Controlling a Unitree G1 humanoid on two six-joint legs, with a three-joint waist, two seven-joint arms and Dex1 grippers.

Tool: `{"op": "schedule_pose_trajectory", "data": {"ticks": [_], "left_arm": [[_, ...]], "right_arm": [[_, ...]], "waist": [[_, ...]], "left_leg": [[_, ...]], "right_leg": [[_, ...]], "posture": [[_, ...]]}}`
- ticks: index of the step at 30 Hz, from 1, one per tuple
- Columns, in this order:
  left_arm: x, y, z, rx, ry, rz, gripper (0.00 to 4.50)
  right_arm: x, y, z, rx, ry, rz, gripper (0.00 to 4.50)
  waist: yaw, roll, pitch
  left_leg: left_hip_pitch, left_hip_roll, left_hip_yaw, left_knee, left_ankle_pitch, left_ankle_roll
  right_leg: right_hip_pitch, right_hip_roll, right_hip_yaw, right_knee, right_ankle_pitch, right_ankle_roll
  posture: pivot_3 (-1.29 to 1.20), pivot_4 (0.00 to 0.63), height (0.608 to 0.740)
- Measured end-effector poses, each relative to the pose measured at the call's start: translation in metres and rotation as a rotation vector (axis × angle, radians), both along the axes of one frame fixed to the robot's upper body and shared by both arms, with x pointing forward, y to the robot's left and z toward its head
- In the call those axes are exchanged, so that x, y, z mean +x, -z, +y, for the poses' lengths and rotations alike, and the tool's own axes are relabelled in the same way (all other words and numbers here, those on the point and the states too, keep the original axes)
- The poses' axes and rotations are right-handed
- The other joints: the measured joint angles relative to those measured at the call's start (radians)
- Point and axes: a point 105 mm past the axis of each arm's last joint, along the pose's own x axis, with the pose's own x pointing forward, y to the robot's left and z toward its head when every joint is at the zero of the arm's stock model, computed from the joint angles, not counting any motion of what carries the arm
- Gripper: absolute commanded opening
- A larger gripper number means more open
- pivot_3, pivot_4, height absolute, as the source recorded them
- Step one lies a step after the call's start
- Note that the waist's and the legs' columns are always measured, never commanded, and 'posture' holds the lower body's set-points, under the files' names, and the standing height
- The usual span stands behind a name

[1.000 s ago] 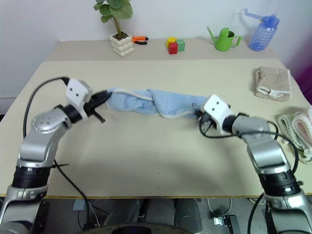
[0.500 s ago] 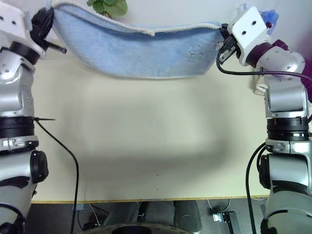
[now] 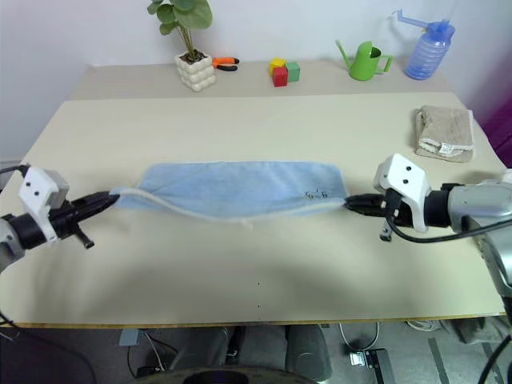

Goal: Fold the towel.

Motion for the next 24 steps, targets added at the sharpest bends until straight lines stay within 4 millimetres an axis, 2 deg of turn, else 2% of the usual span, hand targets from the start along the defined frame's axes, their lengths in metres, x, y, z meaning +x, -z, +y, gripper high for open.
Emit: {"op": "schedule_pose_trajectory", "data": {"ticks": [4, 7, 9, 13, 20, 24], "left_arm": [[-0.009, 0.009, 0.009, -0.001, -0.028, 0.055, 0.0], [-0.009, 0.01, 0.011, 0.006, -0.032, 0.059, 0.0], [-0.003, 0.007, 0.009, 0.008, -0.03, 0.032, 0.0], [0.026, 0.005, 0.006, 0.005, -0.051, -0.048, 0.0], [0.055, 0.021, 0.009, 0.006, -0.065, -0.035, 0.0], [0.067, 0.029, 0.01, 0.008, -0.071, -0.03, 0.0]], "right_arm": [[-0.012, 0.015, -0.007, -0.016, 0.005, 0.079, 0.03], [-0.006, 0.011, -0.006, -0.014, 0.01, 0.031, 0.03], [0.005, 0.005, -0.007, -0.009, 0.033, -0.034, 0.03], [0.038, -0.001, -0.006, -0.022, 0.075, -0.162, 0.03], [0.087, 0.01, 0.001, -0.039, 0.101, -0.227, 0.03], [0.106, 0.019, 0.003, -0.048, 0.101, -0.232, 0.03]], "waist": [[0.009, 0.0, 0.0], [0.009, 0.0, 0.0], [0.008, 0.0, 0.0], [0.007, 0.0, 0.0], [0.0, 0.0, 0.0], [0.0, 0.0, 0.0]], "left_leg": [[0.001, 0.0, 0.001, 0.0, 0.0, 0.001], [0.001, 0.001, 0.002, 0.0, 0.0, 0.0], [0.001, 0.001, 0.002, 0.0, 0.0, 0.0], [0.003, 0.001, 0.002, 0.0, 0.0, 0.0], [0.003, 0.0, 0.002, -0.001, 0.003, -0.006], [0.003, 0.0, 0.002, -0.001, 0.003, -0.006]], "right_leg": [[0.001, 0.0, -0.001, -0.001, 0.0, 0.0], [0.001, -0.001, -0.001, -0.001, 0.0, 0.0], [0.001, -0.001, -0.001, -0.001, 0.0, 0.0], [0.002, 0.0, -0.001, -0.001, 0.0, 0.0], [0.001, 0.0, -0.001, 0.0, 0.001, 0.0], [0.001, 0.0, -0.001, 0.0, 0.001, 0.0]], "posture": [[0.0, 0.15, 0.732], [0.0, 0.15, 0.732], [0.0, 0.15, 0.732], [0.0, 0.15, 0.732], [0.0, 0.15, 0.732], [0.0, 0.15, 0.732]]}}
